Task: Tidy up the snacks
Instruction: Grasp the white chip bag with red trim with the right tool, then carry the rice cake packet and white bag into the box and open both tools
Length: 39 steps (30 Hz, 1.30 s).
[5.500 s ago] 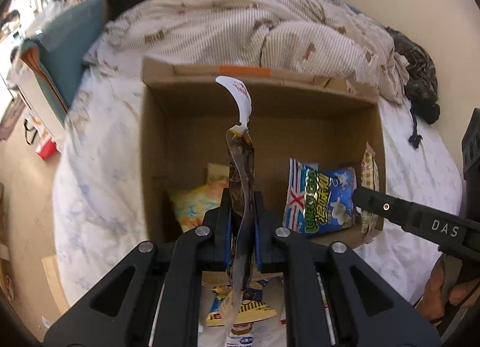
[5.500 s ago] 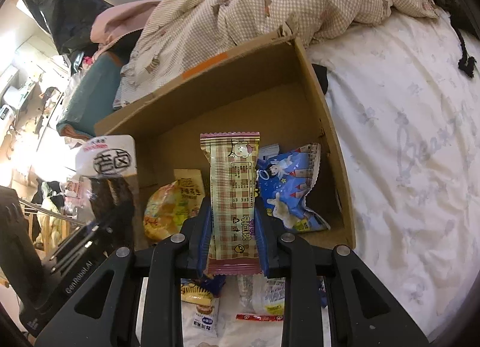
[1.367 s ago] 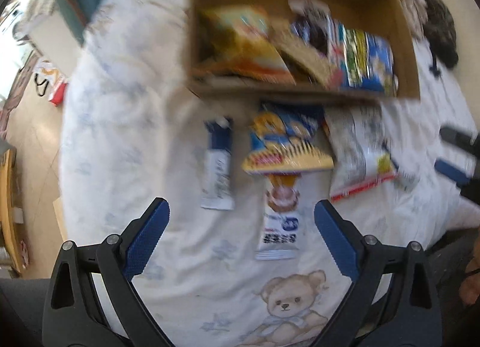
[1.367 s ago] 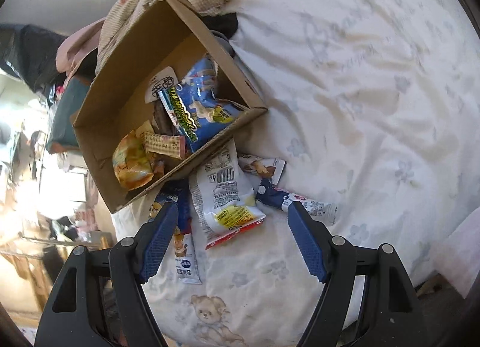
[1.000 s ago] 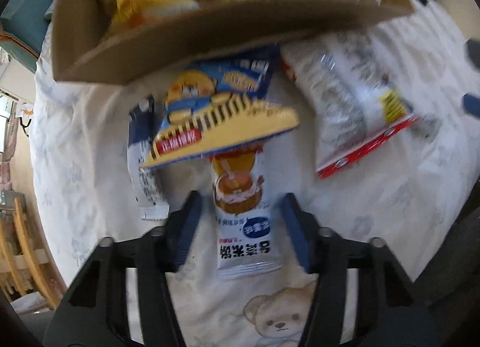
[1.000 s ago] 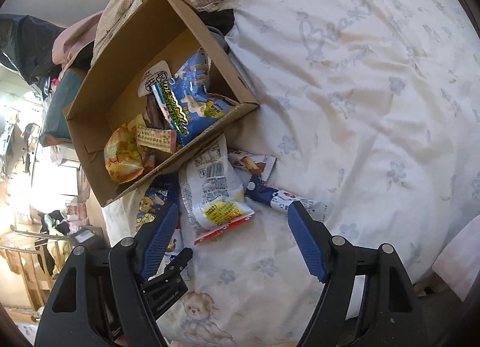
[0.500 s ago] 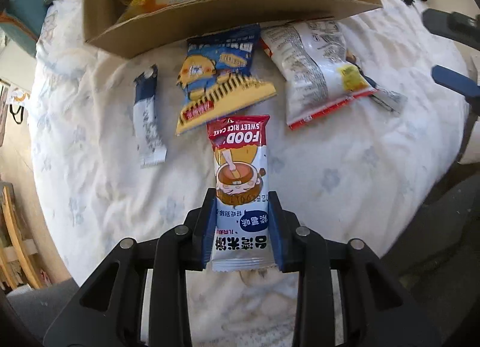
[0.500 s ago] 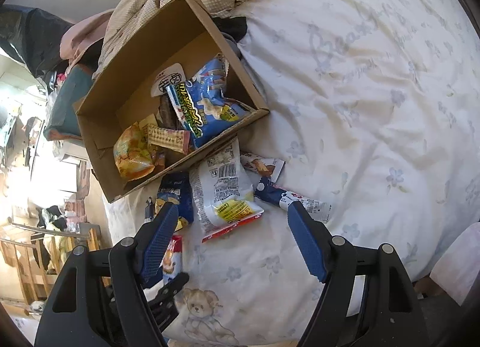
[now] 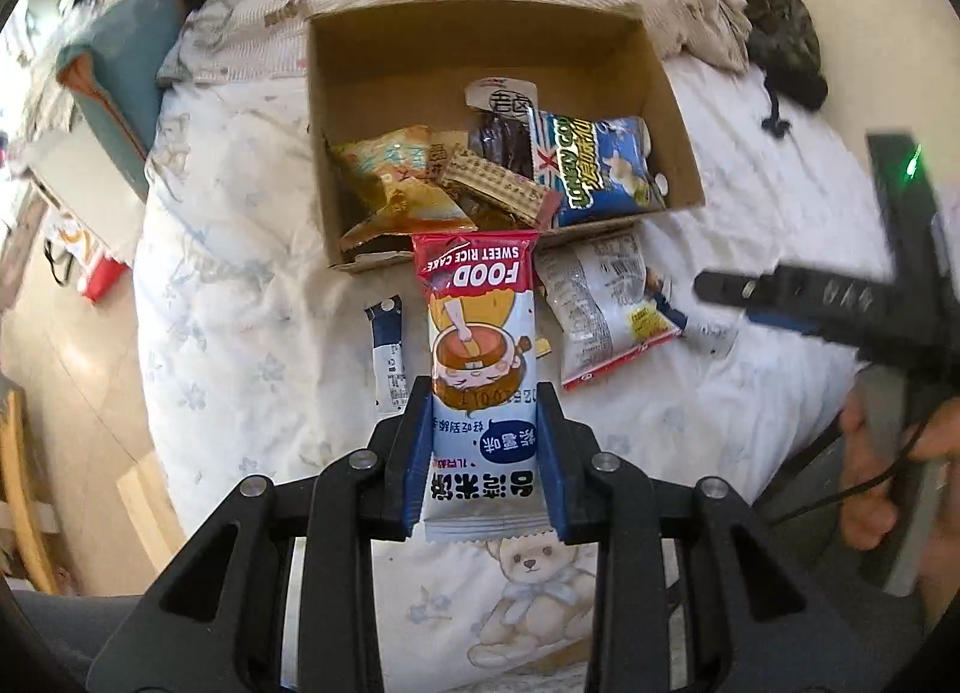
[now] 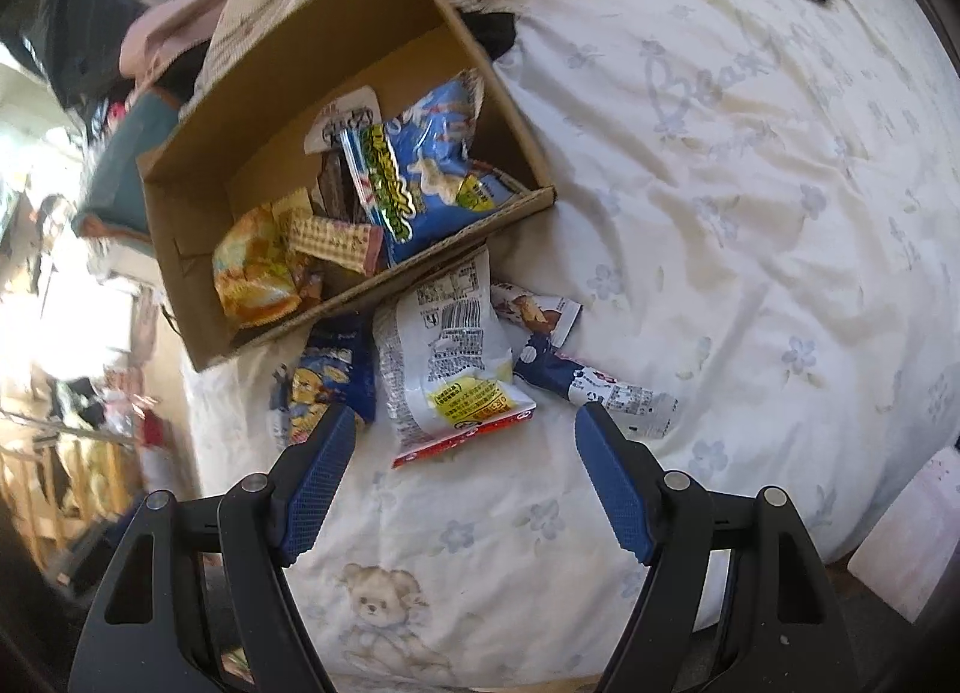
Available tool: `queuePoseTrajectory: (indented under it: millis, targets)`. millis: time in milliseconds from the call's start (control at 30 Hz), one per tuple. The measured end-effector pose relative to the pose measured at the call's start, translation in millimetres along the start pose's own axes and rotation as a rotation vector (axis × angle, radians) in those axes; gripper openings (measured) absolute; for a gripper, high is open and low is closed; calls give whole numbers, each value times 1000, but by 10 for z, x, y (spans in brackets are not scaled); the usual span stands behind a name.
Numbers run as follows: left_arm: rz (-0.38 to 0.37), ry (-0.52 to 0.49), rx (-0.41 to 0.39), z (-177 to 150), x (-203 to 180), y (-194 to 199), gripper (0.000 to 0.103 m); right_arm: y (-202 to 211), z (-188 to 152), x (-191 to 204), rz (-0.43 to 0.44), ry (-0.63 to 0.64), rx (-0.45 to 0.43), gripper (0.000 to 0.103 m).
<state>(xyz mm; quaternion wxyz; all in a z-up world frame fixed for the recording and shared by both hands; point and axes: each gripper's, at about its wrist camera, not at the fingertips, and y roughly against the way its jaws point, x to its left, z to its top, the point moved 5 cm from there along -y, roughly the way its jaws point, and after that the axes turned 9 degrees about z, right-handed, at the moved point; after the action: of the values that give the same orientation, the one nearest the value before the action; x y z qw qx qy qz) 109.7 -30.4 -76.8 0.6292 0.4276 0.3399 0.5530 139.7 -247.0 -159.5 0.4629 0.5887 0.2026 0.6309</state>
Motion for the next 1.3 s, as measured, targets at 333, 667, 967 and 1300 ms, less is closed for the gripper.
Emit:
queuePoseTrajectory:
  millis: [333,667,967,1300]
  targets:
    - [9,195,47,11,429,-226,28,-546,6,253,-53,147,82,78]
    - [6,208,107,-31,440,-423,28,-1129,56,286,-181,217,167,79]
    - [19,195,105,-14,393,-466,28,-1051,47,236,-178,228,175,52]
    - [17,234,102,-51,488,-438,28,-701,-60,177,-43,149,197,46]
